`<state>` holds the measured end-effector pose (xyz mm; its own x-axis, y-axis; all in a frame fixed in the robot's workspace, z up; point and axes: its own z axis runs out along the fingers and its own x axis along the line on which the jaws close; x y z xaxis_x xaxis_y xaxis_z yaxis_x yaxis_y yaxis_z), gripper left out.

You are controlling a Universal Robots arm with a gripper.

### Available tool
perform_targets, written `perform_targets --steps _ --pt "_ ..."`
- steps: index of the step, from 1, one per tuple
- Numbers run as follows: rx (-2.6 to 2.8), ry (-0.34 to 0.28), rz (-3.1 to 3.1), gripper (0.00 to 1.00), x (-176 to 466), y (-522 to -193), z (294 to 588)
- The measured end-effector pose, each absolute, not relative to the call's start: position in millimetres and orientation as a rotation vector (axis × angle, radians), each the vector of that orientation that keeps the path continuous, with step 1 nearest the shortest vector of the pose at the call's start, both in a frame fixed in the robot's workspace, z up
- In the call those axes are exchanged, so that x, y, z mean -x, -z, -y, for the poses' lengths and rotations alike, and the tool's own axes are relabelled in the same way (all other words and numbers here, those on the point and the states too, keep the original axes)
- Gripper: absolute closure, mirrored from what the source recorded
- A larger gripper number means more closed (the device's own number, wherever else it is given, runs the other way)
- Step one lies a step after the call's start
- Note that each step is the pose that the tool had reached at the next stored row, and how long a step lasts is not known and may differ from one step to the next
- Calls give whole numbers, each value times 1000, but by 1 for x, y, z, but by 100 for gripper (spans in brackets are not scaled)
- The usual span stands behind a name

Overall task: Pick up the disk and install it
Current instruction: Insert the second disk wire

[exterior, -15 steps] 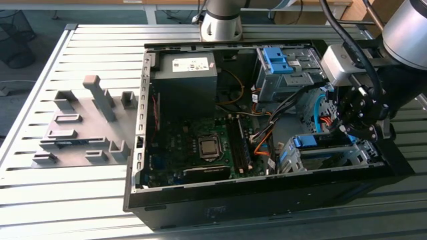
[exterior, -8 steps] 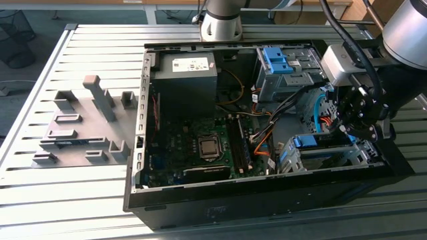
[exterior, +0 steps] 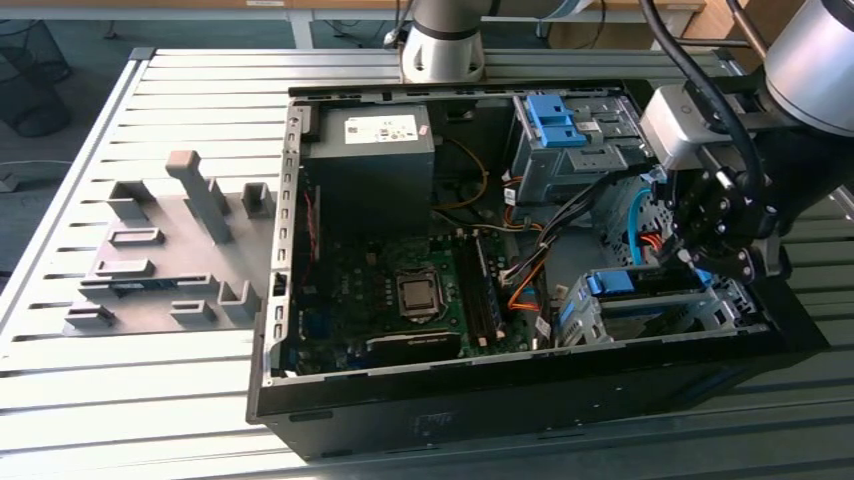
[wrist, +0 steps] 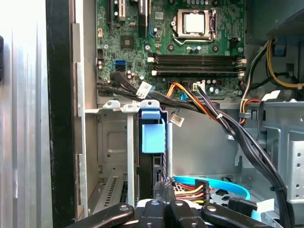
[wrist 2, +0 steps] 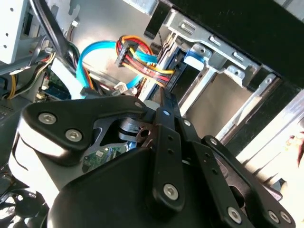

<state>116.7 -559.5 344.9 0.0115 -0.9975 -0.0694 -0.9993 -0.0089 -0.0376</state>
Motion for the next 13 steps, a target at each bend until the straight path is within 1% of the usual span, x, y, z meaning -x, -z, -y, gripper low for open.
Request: perform_targets --steps 5,13 --pt "2180 -39 -2158 89 -113 -359 559" --pt "2180 -40 -2158 89 -101 -369 558"
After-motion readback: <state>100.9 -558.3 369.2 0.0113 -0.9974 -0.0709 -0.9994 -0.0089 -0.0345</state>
